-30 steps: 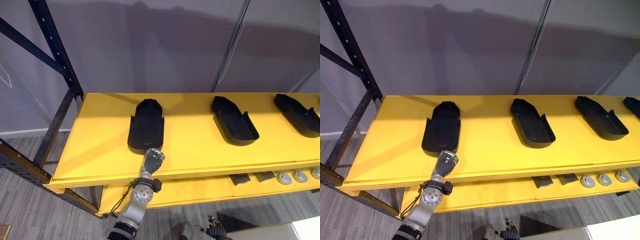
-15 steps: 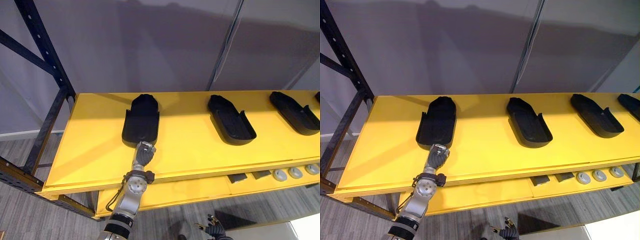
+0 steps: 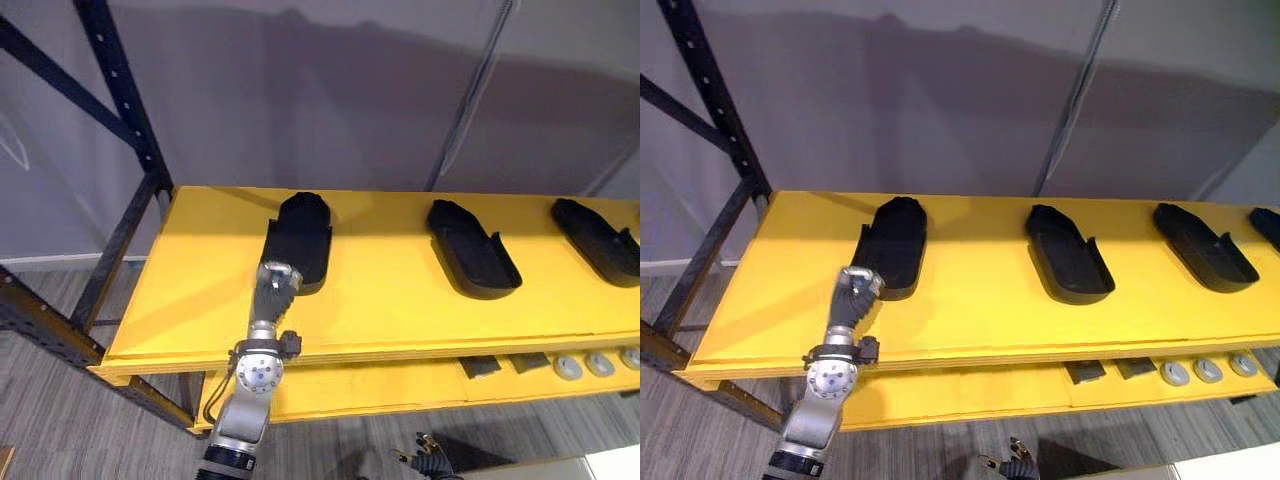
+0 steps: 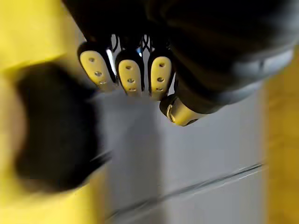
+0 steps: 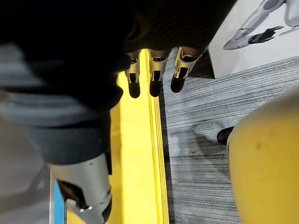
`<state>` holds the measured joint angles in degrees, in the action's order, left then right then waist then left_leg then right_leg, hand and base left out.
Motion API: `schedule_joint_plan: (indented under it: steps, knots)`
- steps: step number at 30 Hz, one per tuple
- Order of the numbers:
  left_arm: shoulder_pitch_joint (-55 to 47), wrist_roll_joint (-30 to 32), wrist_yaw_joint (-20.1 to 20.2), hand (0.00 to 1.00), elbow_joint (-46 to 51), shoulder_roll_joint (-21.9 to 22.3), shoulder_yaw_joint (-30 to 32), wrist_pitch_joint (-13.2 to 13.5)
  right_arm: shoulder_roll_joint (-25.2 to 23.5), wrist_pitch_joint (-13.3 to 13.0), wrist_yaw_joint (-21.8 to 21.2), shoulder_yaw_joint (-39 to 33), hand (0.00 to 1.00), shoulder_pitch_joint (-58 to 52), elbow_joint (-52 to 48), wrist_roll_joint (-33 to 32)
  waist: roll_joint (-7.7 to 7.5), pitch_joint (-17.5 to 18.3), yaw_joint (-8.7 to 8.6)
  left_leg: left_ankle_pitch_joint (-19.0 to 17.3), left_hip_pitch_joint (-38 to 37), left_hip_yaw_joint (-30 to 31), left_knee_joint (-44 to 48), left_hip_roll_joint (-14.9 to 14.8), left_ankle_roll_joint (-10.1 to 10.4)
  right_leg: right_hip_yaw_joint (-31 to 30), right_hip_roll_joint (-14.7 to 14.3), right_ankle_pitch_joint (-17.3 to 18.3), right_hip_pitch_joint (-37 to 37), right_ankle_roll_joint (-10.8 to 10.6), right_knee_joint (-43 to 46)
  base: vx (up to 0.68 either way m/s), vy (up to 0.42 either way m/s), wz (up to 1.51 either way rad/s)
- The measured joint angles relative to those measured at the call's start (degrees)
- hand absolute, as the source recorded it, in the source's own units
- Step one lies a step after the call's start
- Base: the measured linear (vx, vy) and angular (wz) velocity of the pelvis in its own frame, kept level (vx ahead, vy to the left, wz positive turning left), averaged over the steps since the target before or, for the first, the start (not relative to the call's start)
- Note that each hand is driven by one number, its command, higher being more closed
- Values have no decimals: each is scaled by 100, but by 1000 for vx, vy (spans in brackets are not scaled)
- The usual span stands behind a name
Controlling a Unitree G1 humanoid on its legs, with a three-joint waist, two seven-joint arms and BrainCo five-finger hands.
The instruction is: Walk over and take plastic housings, then place them on the shelf
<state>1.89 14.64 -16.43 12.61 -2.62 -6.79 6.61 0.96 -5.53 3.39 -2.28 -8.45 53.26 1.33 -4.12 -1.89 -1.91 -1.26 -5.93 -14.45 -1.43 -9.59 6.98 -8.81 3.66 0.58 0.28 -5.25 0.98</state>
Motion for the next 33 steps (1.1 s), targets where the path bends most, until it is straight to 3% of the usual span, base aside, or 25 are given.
schedule_joint_plan:
  steps: [6, 7, 10, 13, 16, 17, 22, 28, 33]
  knots:
    - [-794, -375, -544, 100, 1175, 11, 1345, 401, 4, -4, -3, 1, 0, -26, 36, 0, 12, -30, 198, -184, 80, 218, 341, -16, -19, 185, 32, 175, 130, 10, 169, 7, -3, 18]
    - [-1010, -443, -670, 100, 1178, 31, 1633, 396, 2, -12, -1, 0, 0, -45, 37, 1, 42, -49, 298, -234, 76, 234, 416, -25, -14, 208, 34, 207, 169, 3, 192, -4, 6, 14]
    - [-1530, -575, -830, 100, 1237, 166, 2150, 390, -33, -12, 2, 1, 0, -57, 28, 29, 22, -37, 318, -253, 139, 371, 476, -17, -16, 354, 64, 283, 186, -9, 284, 1, -3, 25]
    - [-2146, -900, -805, 100, 1156, 351, 2594, 319, -68, 17, 1, 14, 0, -109, -38, 162, 15, -38, 455, -311, 236, 464, 605, -28, -24, 478, 73, 291, 202, 0, 291, -7, 3, 14]
    - [-2306, -1181, -677, 100, 447, 494, 2932, 166, -48, 60, -5, 86, 0, -146, -122, 251, 40, -52, 520, -420, 265, 487, 801, -47, -29, 493, 71, 303, 277, 17, 294, -29, 10, 4]
    - [-2327, -1251, -567, 0, 118, 514, 3029, 90, -34, 84, -8, 136, 0, -169, -155, 251, 45, -47, 557, -486, 265, 478, 855, -57, -62, 489, 69, 318, 293, 22, 305, -52, 14, -4]
    - [-2530, -1270, -71, 0, -1786, 530, 3349, -486, -20, 213, -62, 259, 0, -312, -541, 364, 48, -47, 569, -637, 264, 361, 1057, -75, -80, 432, 84, 379, 258, 25, 432, -31, 21, -10]
    - [-2225, -1267, 414, 0, -3947, 413, 3232, -628, 9, 262, -120, 295, 0, -314, -548, 377, 80, -30, 561, -633, 264, 338, 1062, -48, -59, 449, 118, 393, 239, 19, 439, 1, 2, -1]
    - [-2008, -1136, 564, 0, -4764, 434, 3008, -590, 61, 261, -106, 106, 0, -310, -512, 375, 211, 23, 554, -510, 220, 300, 842, -16, -22, 440, 129, 392, 154, 18, 434, 3, 4, -3]
